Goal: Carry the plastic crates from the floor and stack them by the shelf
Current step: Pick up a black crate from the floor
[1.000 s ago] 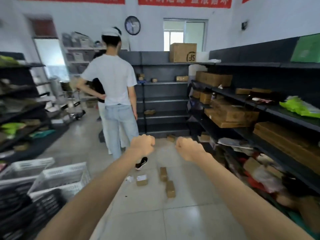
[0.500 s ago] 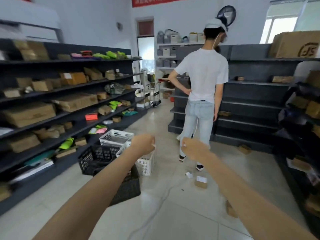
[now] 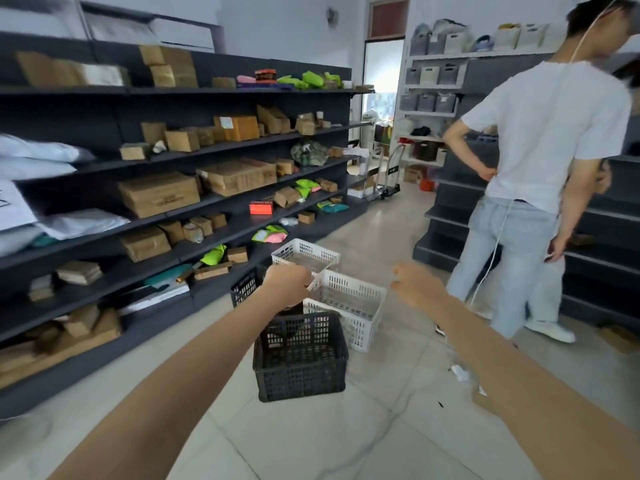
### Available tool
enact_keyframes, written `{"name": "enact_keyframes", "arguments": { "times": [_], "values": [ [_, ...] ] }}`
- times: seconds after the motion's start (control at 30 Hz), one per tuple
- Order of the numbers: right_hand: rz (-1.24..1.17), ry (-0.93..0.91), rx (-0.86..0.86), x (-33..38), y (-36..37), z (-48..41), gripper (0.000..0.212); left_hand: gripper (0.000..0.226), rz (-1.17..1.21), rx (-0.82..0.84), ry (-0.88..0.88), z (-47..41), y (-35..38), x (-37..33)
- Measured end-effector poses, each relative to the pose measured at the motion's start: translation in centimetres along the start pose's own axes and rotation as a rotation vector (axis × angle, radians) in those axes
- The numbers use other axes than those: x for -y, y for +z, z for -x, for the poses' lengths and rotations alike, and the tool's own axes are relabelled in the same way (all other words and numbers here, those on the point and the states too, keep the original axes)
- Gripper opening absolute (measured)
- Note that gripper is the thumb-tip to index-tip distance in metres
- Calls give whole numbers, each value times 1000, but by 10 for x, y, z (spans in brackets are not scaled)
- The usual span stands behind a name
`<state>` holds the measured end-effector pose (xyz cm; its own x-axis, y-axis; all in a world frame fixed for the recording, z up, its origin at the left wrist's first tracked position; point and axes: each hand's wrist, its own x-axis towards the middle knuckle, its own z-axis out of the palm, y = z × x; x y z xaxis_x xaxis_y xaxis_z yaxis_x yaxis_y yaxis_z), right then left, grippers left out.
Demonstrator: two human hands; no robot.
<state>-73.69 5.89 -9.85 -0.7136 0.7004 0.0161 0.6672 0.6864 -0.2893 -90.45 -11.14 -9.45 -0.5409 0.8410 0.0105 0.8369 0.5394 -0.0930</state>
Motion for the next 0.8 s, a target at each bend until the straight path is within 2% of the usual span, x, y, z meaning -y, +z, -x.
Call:
{"name": "enact_keyframes", "arguments": {
  "times": [0.07,0.17,0.3,0.43,0.57,0.8],
  "values": [
    [37,-4,38,11,13,-25,33,33,-11,56,-39,-17,21,22],
    [96,-43,76,20,34,-62,21,33,-44,139,-66,-49,45,49],
    [76,-45,129,29,67,-130,34,33,-45,156,-102,-112,69,83],
    [115,-56,132,33,95,-208,33,34,-50,158,-122,-186,94,107],
    [110,-52,228,31,123,-283,39,33,0,189,-162,-253,121,125],
    [131,-13,301,22,158,-361,41,33,146,275,-234,-327,176,158]
  ]
}}
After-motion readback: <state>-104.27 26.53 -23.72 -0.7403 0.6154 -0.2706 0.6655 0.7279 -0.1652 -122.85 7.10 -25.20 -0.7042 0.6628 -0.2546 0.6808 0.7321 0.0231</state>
